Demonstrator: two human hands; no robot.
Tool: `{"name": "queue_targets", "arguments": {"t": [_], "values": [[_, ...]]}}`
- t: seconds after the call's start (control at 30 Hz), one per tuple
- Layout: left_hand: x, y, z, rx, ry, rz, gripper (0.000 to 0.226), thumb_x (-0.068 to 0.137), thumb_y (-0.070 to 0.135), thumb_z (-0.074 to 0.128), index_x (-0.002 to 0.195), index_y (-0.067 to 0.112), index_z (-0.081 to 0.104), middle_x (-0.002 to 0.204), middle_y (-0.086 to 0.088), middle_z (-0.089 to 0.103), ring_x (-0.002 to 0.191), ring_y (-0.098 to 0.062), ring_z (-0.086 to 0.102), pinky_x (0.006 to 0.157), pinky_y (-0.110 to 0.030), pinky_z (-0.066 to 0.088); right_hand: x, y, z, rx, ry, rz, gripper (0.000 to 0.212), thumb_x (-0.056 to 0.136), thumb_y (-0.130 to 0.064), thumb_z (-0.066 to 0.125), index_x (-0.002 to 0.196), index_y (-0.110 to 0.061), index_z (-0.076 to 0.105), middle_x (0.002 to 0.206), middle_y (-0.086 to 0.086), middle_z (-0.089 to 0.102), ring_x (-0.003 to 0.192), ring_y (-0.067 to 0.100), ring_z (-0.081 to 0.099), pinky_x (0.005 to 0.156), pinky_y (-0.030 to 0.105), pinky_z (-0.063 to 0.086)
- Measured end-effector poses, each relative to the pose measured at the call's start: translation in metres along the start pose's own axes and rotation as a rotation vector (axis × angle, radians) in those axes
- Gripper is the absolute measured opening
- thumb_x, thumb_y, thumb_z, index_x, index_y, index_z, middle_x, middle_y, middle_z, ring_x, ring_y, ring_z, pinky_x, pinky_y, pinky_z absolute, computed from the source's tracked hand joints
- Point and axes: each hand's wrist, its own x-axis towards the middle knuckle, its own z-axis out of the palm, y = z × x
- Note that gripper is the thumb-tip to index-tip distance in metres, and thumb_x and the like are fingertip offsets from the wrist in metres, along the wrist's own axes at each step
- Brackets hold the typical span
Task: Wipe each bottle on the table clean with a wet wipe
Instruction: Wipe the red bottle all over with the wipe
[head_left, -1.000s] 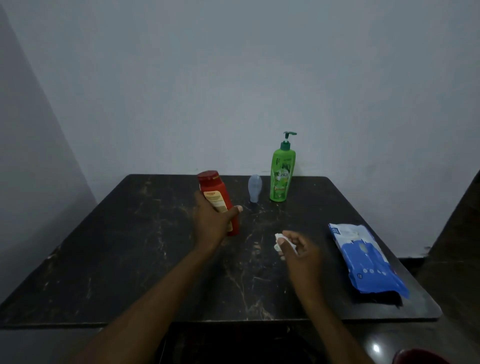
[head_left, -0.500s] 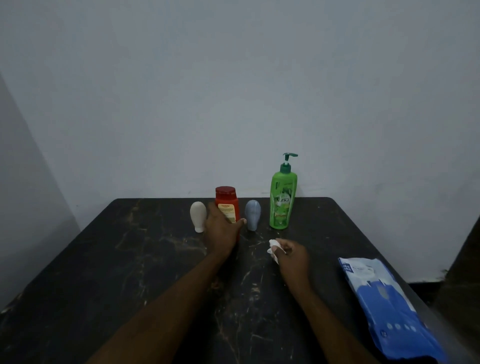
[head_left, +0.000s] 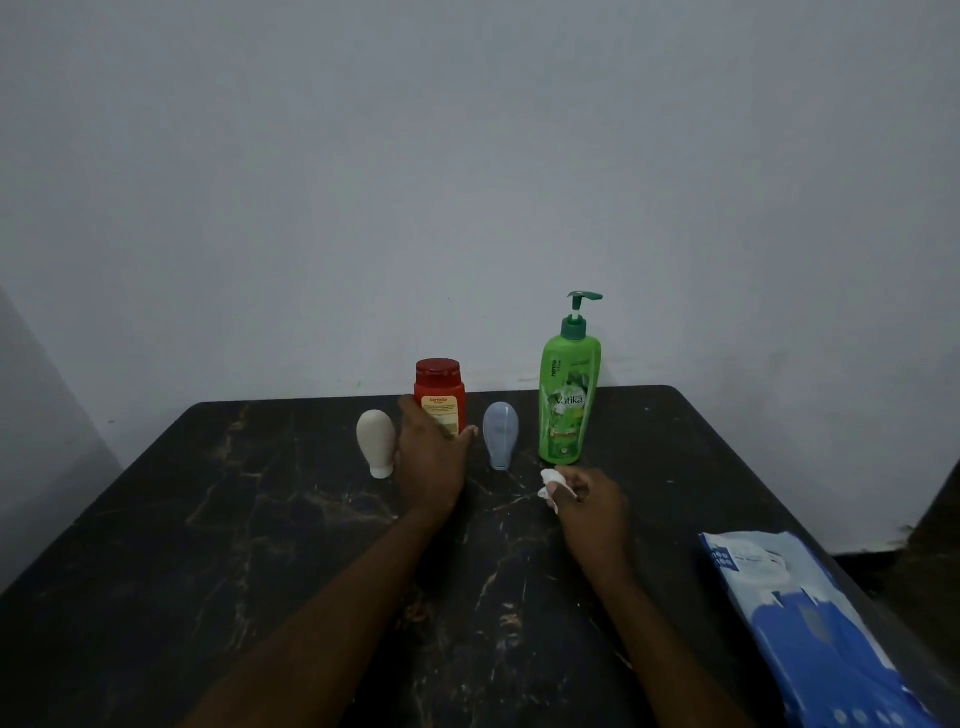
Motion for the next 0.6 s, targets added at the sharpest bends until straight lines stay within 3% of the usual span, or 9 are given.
{"name": "queue_targets", "arguments": {"t": [0.13, 0.27, 0.33, 0.43, 0.6], "values": [[0.001, -0.001, 0.001, -0.020, -0.013, 0.000, 0.088, 0.077, 0.030, 0.088, 0.143, 0.018, 0.032, 0.139, -0.005, 0.055, 0.129, -0.028, 0.057, 0.105, -0.042, 0.049, 0.000, -0.001, 0.000, 0.023, -0.011, 0.000, 0.006, 0.087, -0.022, 0.072, 0.092, -0.025, 0.073, 0.088, -0.007, 0.072, 0.080, 0.002, 0.067, 0.074, 0.026, 0.055], [-0.007, 0.010, -0.014, 0.009, 0.047, 0.117, 0.111, 0.075, 0.035, 0.089, 0.157, 0.021, 0.015, 0.157, -0.007, 0.032, 0.144, -0.028, 0.039, 0.113, -0.043, 0.040, -0.001, -0.002, -0.001, 0.055, -0.006, 0.018, 0.007, 0.087, -0.023, 0.073, 0.093, -0.025, 0.073, 0.086, -0.007, 0.072, 0.079, 0.002, 0.068, 0.075, 0.029, 0.057], [-0.019, 0.021, -0.023, 0.071, 0.091, 0.288, 0.101, 0.079, 0.034, 0.086, 0.154, 0.021, 0.020, 0.156, -0.008, 0.029, 0.142, -0.029, 0.039, 0.109, -0.039, 0.043, 0.000, -0.002, 0.000, 0.073, -0.001, 0.021, 0.006, 0.086, -0.024, 0.073, 0.089, -0.028, 0.071, 0.084, -0.007, 0.072, 0.077, 0.002, 0.068, 0.074, 0.031, 0.058], [-0.041, 0.036, -0.030, 0.150, 0.111, 0.552, 0.078, 0.084, 0.032, 0.081, 0.144, 0.018, 0.034, 0.147, -0.015, 0.039, 0.131, -0.030, 0.049, 0.096, -0.027, 0.047, 0.000, -0.002, 0.001, 0.092, -0.004, 0.016, 0.005, 0.087, -0.026, 0.073, 0.085, -0.030, 0.071, 0.081, -0.005, 0.073, 0.074, 0.002, 0.070, 0.074, 0.034, 0.059], [-0.050, 0.050, -0.018, 0.210, 0.016, 0.817, 0.058, 0.086, 0.022, 0.079, 0.134, 0.008, 0.050, 0.133, -0.018, 0.051, 0.123, -0.029, 0.052, 0.096, -0.031, 0.048, -0.002, -0.003, -0.002, 0.083, -0.007, 0.005, 0.014, 0.089, -0.028, 0.071, 0.078, -0.035, 0.068, 0.078, -0.006, 0.074, 0.074, 0.001, 0.069, 0.073, 0.031, 0.058]]}}
